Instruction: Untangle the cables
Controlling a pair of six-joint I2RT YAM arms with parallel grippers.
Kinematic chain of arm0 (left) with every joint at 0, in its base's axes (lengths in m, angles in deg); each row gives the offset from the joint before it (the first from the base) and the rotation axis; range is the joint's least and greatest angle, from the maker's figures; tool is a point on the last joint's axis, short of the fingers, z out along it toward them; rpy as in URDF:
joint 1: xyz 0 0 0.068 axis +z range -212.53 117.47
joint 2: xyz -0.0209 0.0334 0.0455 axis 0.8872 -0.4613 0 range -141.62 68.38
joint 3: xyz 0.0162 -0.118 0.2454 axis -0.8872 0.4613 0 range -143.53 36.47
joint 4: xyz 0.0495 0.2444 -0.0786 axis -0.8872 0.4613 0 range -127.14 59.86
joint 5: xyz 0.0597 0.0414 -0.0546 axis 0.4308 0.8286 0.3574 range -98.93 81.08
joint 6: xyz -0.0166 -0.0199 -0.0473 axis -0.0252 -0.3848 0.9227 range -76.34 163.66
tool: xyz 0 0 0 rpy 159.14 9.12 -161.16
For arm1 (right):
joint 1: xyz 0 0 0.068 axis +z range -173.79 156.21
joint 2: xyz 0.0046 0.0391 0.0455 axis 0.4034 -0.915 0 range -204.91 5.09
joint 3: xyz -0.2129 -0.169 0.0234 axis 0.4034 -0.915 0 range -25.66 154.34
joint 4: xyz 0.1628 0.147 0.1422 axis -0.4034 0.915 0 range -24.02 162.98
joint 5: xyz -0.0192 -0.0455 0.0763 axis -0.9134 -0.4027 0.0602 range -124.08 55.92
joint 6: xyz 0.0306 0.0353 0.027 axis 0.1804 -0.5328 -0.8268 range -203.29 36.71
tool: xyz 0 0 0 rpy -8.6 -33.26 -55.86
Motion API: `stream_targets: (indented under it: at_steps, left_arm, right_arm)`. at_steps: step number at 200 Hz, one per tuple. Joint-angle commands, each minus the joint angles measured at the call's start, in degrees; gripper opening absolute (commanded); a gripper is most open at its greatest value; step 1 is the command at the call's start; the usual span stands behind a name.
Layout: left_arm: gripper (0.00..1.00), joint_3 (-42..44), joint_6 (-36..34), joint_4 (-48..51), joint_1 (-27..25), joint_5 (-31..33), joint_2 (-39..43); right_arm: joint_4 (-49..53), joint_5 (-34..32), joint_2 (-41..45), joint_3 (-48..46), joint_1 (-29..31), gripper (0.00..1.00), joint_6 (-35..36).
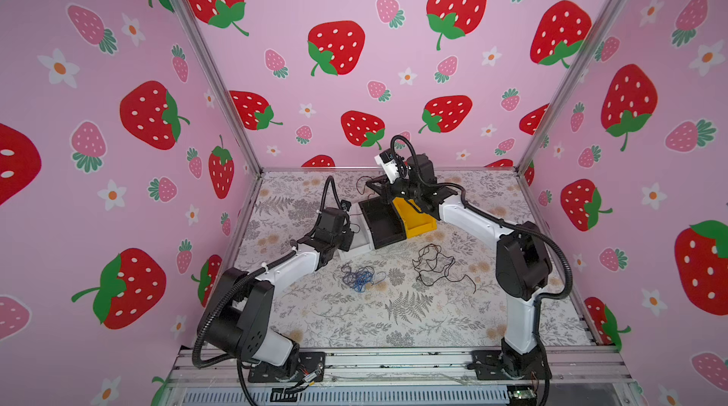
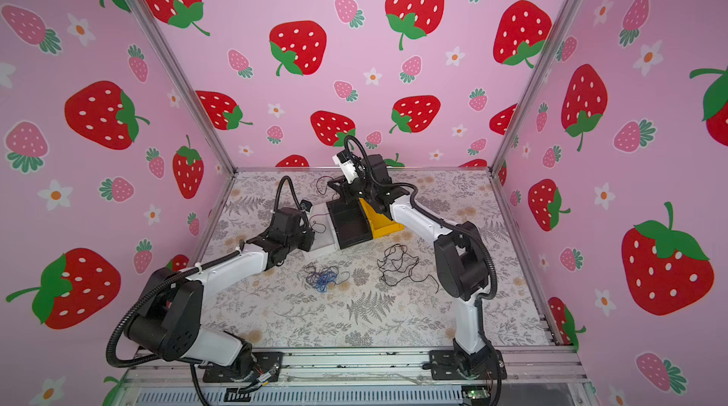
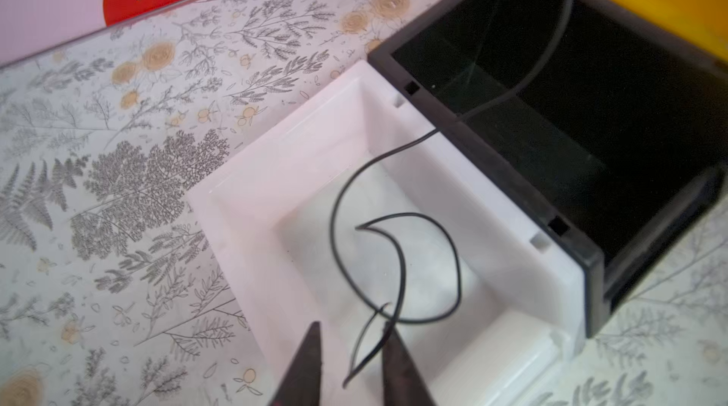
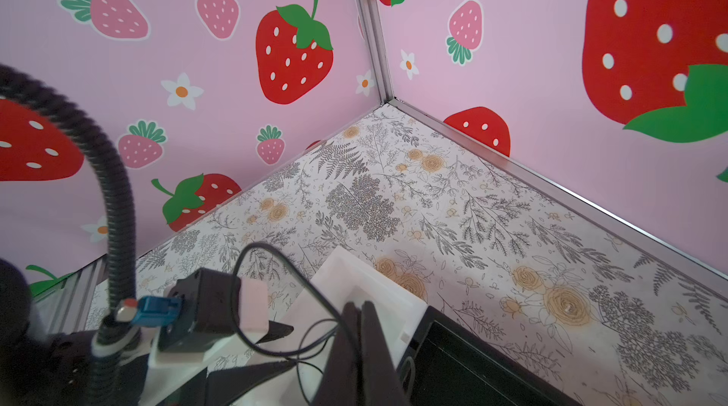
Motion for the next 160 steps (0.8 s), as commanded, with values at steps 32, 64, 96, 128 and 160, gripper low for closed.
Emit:
stream_targets:
  at_steps: [32, 64, 96, 128, 160]
  left_arm:
    - [0.60, -0.4, 2.8, 0.0, 0.6, 6.7, 6.3]
    - [0.66, 3.2, 3.2, -3.4, 0.7, 11.2, 15.8]
    - [0.70, 7.6, 2.8, -3.8, 2.3, 16.6, 24.9]
    - [0.71, 8.2, 2.5, -0.8, 4.6, 14.5, 29.5]
    - [0.71, 7.1, 2.5, 1.6, 4.9, 11.8, 29.9]
  right_arm:
    - [1.5, 0.9, -7.1, 3.0, 3.4, 0.00, -0.6]
    - [3.8, -0.6, -10.3, 5.5, 5.3, 0.00, 0.5]
    - [11.0, -5.5, -13.3, 10.1, 8.2, 0.00, 5.8]
    - [12.9, -10.2, -13.7, 9.8, 9.1, 0.04, 6.4]
    - [15.4, -14.6, -13.0, 10.0, 9.8, 0.17, 8.3]
